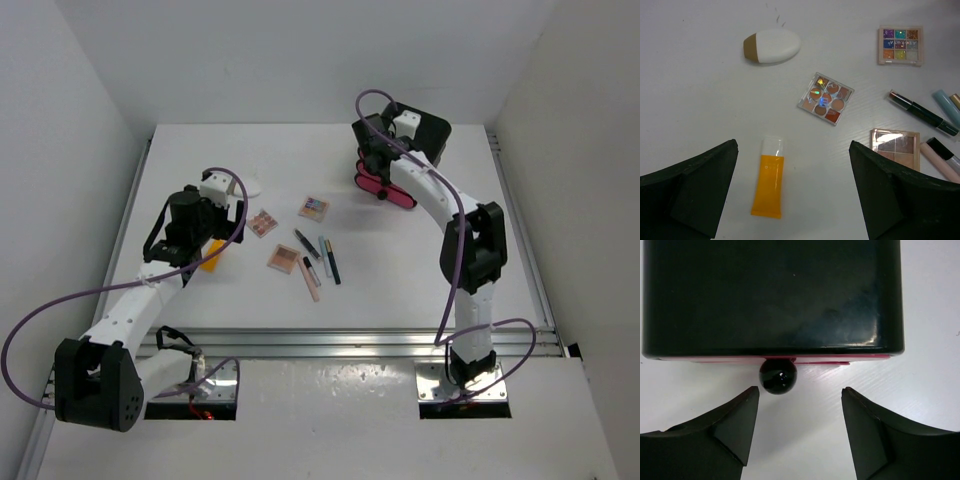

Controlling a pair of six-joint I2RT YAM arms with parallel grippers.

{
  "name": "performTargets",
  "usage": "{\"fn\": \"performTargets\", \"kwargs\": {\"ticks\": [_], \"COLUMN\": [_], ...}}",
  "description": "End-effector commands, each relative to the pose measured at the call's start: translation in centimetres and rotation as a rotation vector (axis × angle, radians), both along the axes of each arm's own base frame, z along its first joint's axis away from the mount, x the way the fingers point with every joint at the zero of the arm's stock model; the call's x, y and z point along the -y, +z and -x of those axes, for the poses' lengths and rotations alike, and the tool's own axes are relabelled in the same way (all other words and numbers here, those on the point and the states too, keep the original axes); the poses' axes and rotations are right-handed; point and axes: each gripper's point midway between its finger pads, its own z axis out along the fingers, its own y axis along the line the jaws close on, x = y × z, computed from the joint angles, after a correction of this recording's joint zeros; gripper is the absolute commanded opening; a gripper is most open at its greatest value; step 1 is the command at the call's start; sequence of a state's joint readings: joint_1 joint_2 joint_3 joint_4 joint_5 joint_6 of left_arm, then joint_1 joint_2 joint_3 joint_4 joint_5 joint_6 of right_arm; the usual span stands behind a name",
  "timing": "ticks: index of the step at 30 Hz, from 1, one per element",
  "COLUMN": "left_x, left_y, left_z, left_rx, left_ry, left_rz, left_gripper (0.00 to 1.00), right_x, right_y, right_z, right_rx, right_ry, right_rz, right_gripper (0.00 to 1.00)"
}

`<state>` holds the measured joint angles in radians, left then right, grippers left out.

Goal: Organize the makeup

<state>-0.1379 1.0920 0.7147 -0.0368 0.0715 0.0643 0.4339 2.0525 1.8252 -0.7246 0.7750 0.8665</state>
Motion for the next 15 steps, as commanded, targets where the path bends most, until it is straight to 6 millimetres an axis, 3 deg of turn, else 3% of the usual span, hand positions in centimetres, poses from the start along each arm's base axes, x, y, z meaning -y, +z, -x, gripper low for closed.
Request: {"fn": "performTargets", "kwargs": {"ticks": [1, 15], "left_x": [0.6, 0.3], "left_y": [1.1, 0.7], "left_z": [-0.2, -0.1], "left_rx": [0.037, 0.031], "left_ry": [-0.007, -0.002], "left_rz": [0.030, 0.017], "left_gripper": [1.00, 1.00], "right_x": [-0.6, -0.7], "right_y": [0.8, 0.0], "right_z": [-1.5, -2.8], "right_rx": [0.068, 0.084], "right_ry": [0.009, -0.002], "right_rz": [-0.009, 0.023], "right_gripper": [0.67, 0.57]}}
